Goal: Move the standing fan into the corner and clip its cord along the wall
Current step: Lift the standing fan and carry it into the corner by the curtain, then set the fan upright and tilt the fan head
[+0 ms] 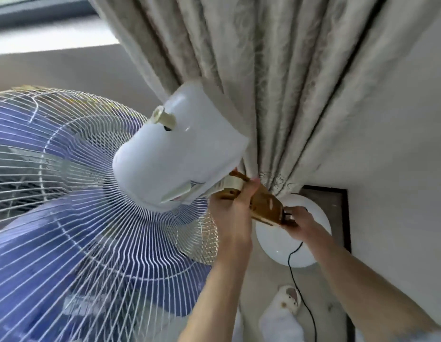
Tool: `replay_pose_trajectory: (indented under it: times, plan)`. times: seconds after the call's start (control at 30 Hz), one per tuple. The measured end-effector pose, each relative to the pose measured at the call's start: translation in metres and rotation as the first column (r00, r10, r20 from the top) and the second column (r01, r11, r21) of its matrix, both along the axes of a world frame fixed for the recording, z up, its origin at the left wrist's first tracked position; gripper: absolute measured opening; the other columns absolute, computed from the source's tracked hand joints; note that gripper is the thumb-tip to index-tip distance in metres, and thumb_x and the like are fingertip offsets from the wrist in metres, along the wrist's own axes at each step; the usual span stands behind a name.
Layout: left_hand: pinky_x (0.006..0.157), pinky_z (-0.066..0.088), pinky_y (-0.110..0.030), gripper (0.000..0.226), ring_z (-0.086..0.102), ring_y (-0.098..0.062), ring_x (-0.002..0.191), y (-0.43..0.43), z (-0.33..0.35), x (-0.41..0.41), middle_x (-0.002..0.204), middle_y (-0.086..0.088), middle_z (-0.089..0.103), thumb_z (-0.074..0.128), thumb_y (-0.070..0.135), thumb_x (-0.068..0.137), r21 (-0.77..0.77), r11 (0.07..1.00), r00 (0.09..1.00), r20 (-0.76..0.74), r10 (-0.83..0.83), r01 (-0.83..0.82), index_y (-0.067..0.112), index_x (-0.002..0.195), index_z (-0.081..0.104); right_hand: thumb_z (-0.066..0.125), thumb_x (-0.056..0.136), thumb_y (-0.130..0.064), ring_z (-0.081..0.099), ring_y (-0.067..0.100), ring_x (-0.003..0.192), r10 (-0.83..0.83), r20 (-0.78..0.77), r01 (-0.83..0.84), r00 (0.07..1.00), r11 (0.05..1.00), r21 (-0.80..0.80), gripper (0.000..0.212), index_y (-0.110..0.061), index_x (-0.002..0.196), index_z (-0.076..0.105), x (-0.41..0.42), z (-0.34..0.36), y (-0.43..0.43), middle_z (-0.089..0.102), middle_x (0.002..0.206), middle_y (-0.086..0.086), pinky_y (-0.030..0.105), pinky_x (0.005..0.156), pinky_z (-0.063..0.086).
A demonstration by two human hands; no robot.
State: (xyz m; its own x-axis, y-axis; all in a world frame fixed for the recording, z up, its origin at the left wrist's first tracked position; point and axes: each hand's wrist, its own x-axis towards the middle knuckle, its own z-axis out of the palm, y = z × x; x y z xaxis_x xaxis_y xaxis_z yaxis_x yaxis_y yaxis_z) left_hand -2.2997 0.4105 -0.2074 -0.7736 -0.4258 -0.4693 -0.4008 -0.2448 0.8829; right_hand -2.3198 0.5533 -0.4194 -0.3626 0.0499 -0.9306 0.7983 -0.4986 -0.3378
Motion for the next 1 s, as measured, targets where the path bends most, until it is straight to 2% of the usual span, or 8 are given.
replay_pose_trajectory:
  times: [0.1, 0.23, 0.33, 0.47, 0.63, 0.73, 0.83, 1.0]
  plan:
    - [0.078, 0.055, -0.022, 0.035, 0.072, -0.012, 0.085, 0.021, 0.003, -0.003, 0.09, 0.001, 0.077, 0.087, 0.028, 0.069, -0.026, 0.999, 0.999, 0.041, -0.017, 0.018, 0.013, 0.096, 0.071, 0.049, 0.096, -0.006, 0.046, 0.011, 0.055, 0.23, -0.075, -0.223, 0.97, 0.97, 0.092, 0.018, -0.016, 0.084, 0.059, 0.01, 0.039, 0.029, 0.058, 0.062, -0.002, 0.022, 0.052, 0.032]
    - [0.073, 0.052, -0.018, 0.032, 0.072, -0.01, 0.08, 0.052, 0.015, 0.004, 0.077, 0.008, 0.076, 0.088, 0.032, 0.068, -0.033, 0.999, 0.997, 0.072, -0.038, 0.041, 0.014, 0.087, 0.069, 0.054, 0.097, -0.013, 0.061, 0.014, 0.085, 0.357, -0.352, -0.341, 0.866, 0.934, 0.107, 0.024, -0.021, 0.119, 0.062, 0.017, 0.117, 0.056, 0.068, 0.097, -0.001, 0.027, 0.078, 0.045]
    - [0.079, 0.05, -0.025, 0.043, 0.07, -0.013, 0.087, 0.069, 0.026, 0.02, 0.088, 0.003, 0.076, 0.085, 0.044, 0.068, -0.054, 0.989, 0.983, 0.134, -0.126, 0.134, 0.012, 0.094, 0.072, 0.071, 0.08, -0.041, 0.066, 0.018, 0.108, 0.583, -0.424, -0.51, 0.693, 0.812, 0.282, 0.057, -0.031, 0.134, 0.058, 0.024, 0.165, 0.055, 0.068, 0.121, -0.004, 0.039, 0.099, 0.052]
    - [0.075, 0.049, -0.028, 0.023, 0.067, -0.008, 0.079, 0.084, 0.043, 0.043, 0.084, 0.007, 0.073, 0.081, 0.038, 0.077, -0.012, 0.966, 0.947, 0.201, -0.252, 0.26, 0.019, 0.085, 0.071, 0.053, 0.097, -0.035, 0.059, 0.013, 0.117, 0.803, -0.349, -0.574, 0.482, 0.591, 0.567, 0.051, -0.042, 0.145, 0.038, 0.059, 0.199, 0.06, 0.056, 0.133, -0.01, 0.025, 0.094, 0.05]
    - [0.087, 0.056, -0.051, 0.008, 0.069, -0.036, 0.084, 0.09, 0.058, 0.064, 0.076, -0.019, 0.071, 0.066, 0.008, 0.065, 0.128, 0.884, 0.833, 0.297, -0.467, 0.45, 0.007, 0.072, 0.065, 0.057, 0.097, -0.014, 0.044, 0.005, 0.128, 0.776, -0.328, -0.529, 0.539, 0.615, 0.585, 0.058, -0.026, 0.149, 0.034, 0.112, 0.223, 0.08, 0.042, 0.141, -0.014, 0.018, 0.109, 0.033]
    - [0.066, 0.048, -0.031, 0.022, 0.055, -0.019, 0.068, 0.088, 0.103, 0.087, 0.073, -0.004, 0.057, 0.054, -0.002, 0.088, 0.127, 0.865, 0.822, 0.269, -0.502, 0.486, 0.015, 0.073, 0.055, 0.046, 0.097, 0.007, 0.051, 0.008, 0.122, 0.69, -0.353, -0.456, 0.632, 0.699, 0.551, 0.049, -0.014, 0.141, 0.045, 0.136, 0.236, 0.083, 0.051, 0.13, -0.01, 0.015, 0.1, 0.043]
    - [0.051, 0.039, -0.025, 0.014, 0.05, -0.021, 0.056, 0.078, 0.129, 0.112, 0.066, -0.011, 0.056, 0.047, 0.001, 0.084, 0.049, 0.791, 0.754, 0.271, -0.598, 0.61, 0.006, 0.074, 0.056, 0.048, 0.096, 0.004, 0.059, 0.011, 0.119, 0.675, -0.329, -0.356, 0.66, 0.667, 0.655, 0.041, -0.018, 0.127, 0.064, 0.16, 0.245, 0.079, 0.062, 0.128, -0.007, 0.022, 0.104, 0.044]
    - [0.096, 0.05, -0.038, 0.037, 0.064, -0.025, 0.108, 0.045, 0.178, 0.151, 0.114, -0.004, 0.068, 0.047, 0.014, 0.085, -0.188, 0.602, 0.61, -0.02, -0.792, 0.776, 0.025, 0.116, 0.064, 0.048, 0.091, 0.016, 0.057, 0.03, 0.123, 0.457, -0.439, -0.04, 0.774, 0.726, 0.687, 0.039, -0.005, 0.12, 0.065, 0.206, 0.284, 0.058, 0.063, 0.127, 0.014, 0.037, 0.11, 0.042]
